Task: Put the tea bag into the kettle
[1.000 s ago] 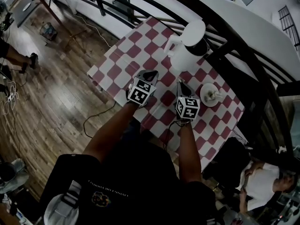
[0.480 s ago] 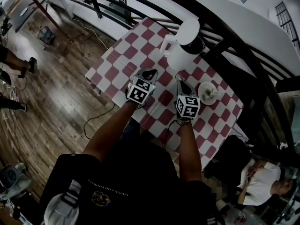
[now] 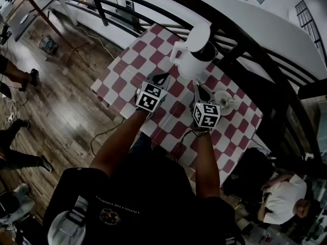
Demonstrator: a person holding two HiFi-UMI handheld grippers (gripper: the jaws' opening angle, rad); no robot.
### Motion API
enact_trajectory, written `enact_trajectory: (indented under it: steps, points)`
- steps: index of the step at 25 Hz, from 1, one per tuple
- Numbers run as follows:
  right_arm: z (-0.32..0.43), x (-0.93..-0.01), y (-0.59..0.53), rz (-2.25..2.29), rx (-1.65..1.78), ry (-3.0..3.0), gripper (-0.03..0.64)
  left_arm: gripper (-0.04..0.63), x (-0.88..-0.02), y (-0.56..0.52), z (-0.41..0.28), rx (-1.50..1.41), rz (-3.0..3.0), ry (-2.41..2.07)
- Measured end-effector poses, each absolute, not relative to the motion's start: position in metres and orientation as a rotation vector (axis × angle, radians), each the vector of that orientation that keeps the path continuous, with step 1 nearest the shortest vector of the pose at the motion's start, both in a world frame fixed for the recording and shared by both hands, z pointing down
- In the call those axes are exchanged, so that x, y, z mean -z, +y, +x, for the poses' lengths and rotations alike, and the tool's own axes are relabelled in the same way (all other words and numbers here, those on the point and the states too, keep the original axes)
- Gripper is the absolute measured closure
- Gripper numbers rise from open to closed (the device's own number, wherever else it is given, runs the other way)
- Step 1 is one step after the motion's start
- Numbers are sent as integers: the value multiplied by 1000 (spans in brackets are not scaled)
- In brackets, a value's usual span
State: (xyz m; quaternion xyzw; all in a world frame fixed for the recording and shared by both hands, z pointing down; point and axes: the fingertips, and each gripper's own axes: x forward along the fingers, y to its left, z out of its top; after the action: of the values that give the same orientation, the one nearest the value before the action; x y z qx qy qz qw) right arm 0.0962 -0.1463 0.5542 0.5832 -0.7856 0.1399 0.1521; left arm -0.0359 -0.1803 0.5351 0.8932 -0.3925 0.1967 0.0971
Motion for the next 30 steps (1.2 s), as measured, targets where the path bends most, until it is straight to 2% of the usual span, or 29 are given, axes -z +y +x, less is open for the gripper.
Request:
enact_trajectory:
  steps: [15, 30]
  points:
    - [109, -472, -176, 1753, -198, -2328, 601, 597, -474, -215, -31, -484, 2734, -1228]
    - [114, -435, -213, 1777, -94, -2353, 601, 597, -441, -243, -18, -410, 2791, -1227]
